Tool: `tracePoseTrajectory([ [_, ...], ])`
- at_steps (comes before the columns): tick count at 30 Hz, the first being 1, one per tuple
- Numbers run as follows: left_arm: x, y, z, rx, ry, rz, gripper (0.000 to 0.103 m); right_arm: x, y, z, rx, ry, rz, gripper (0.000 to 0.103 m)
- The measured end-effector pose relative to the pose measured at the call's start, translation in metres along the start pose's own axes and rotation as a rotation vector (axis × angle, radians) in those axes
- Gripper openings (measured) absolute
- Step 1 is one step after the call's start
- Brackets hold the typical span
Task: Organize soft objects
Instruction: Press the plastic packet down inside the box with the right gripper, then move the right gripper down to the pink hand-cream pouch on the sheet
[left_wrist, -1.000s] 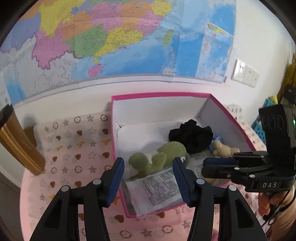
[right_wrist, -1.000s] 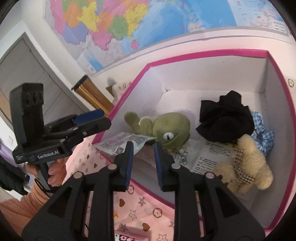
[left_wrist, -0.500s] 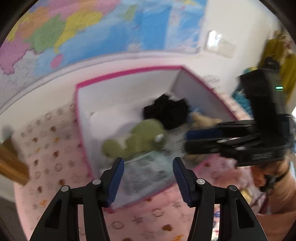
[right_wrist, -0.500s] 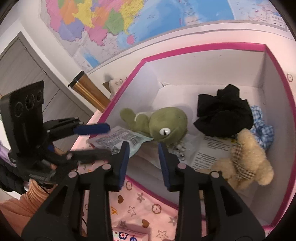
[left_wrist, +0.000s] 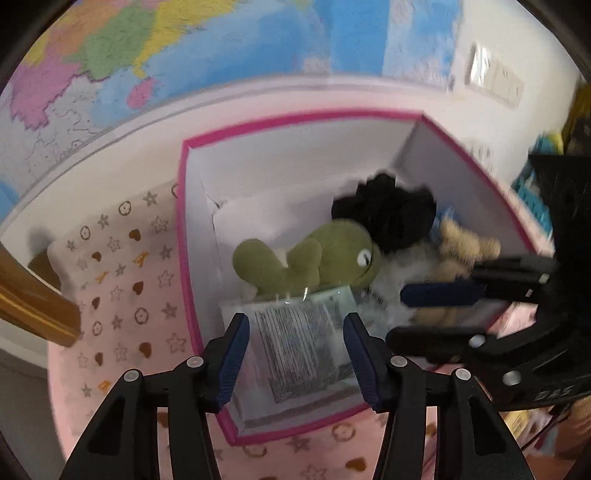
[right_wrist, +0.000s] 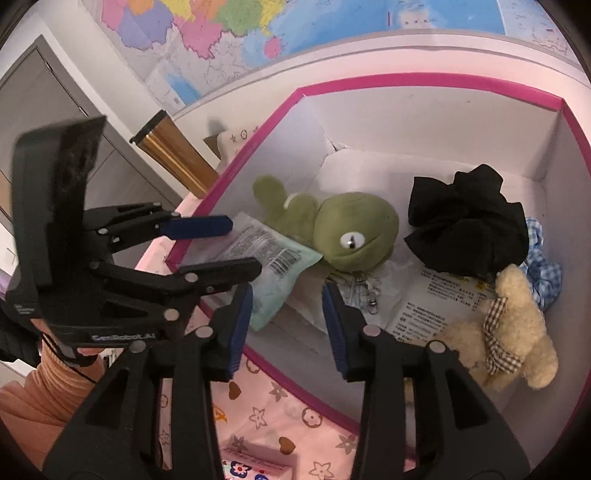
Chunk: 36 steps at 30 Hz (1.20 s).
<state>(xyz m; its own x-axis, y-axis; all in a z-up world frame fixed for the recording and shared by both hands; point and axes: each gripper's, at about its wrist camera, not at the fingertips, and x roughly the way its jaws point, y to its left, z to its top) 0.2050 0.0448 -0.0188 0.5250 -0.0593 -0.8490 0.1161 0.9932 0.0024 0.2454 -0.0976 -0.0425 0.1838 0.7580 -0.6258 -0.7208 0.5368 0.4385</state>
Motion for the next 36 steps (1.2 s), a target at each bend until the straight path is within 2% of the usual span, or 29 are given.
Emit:
tracePoseTrajectory([
  [2, 0.001, 0.011, 0.002, -0.05, -0.002, -0.047, 0.054, 0.001, -0.002, 0.0, 0.006, -0.003, -0.012, 0.042],
  [4, -0.008, 0.02, -0.002, -0.082, -0.055, -0.103, 0.054, -0.002, -0.007, -0.003, 0.027, -0.007, -0.011, 0.042],
  [7, -0.017, 0.025, -0.008, -0.106, -0.102, -0.122, 0.055, -0.01, -0.014, -0.007, 0.048, -0.03, -0.016, 0.042],
  [10, -0.023, 0.02, -0.014, -0.093, -0.129, -0.111, 0.055, -0.021, -0.017, -0.009, 0.065, -0.059, -0.017, 0.042],
  [15, -0.042, 0.007, -0.03, -0.084, -0.198, -0.145, 0.055, -0.051, -0.017, -0.021, 0.062, -0.131, -0.008, 0.042],
  [19, -0.064, -0.011, -0.047, -0.047, -0.274, -0.218, 0.059, -0.081, -0.012, -0.034, 0.042, -0.184, 0.011, 0.043],
  [22, -0.075, -0.027, -0.06, -0.019, -0.293, -0.249, 0.06, -0.103, -0.004, -0.049, 0.014, -0.215, 0.011, 0.047],
  [24, -0.075, -0.035, -0.067, -0.007, -0.28, -0.283, 0.06, -0.114, -0.001, -0.061, -0.003, -0.225, 0.006, 0.052],
  [28, -0.064, -0.049, -0.084, 0.007, -0.229, -0.319, 0.06, -0.125, -0.002, -0.089, -0.002, -0.202, -0.026, 0.052],
  [36, -0.033, -0.086, -0.109, 0.032, -0.1, -0.436, 0.06, -0.116, -0.035, -0.145, 0.125, -0.115, -0.105, 0.052],
])
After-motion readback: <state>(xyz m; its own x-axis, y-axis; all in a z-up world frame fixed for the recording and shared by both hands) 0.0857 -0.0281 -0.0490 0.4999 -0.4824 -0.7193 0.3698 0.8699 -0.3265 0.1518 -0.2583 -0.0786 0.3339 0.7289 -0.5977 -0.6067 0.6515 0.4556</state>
